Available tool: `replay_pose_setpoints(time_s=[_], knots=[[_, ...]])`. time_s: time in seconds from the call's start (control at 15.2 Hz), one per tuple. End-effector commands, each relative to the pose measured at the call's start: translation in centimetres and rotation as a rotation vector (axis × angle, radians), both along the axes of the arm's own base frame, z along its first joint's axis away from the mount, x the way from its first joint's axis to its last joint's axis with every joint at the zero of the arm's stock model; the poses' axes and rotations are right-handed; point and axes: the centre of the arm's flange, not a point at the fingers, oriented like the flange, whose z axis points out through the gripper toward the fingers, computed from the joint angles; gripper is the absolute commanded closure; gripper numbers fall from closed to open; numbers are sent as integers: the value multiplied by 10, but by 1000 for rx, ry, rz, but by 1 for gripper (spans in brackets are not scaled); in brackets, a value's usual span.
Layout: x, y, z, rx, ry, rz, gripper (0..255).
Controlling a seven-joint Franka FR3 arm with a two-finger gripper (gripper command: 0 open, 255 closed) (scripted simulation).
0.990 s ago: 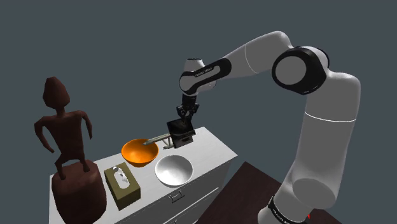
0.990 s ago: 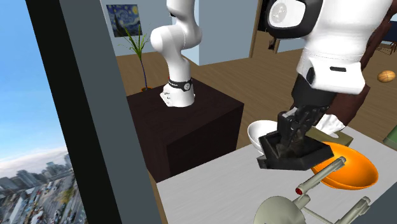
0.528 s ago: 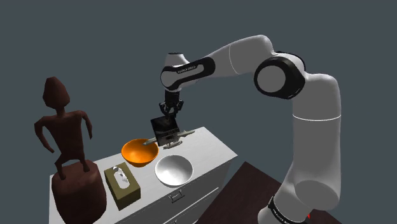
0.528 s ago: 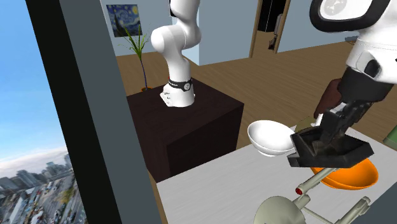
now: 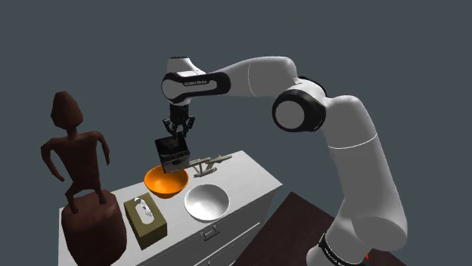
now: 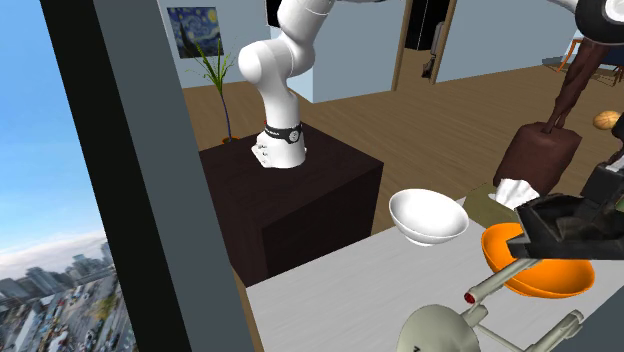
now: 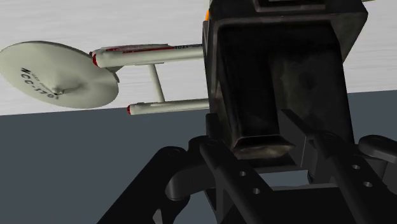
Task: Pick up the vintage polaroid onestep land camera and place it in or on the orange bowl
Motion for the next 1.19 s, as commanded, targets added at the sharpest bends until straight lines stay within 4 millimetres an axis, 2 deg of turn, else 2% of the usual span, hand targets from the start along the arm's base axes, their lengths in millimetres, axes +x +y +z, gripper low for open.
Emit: replay_pose_setpoints(time_s=[0.0, 0.07, 1.12], knots=[[17, 17, 2, 0, -2, -1, 255], [25, 27, 3, 0, -2, -1, 255], [25, 27, -82, 0, -2, -1, 255]])
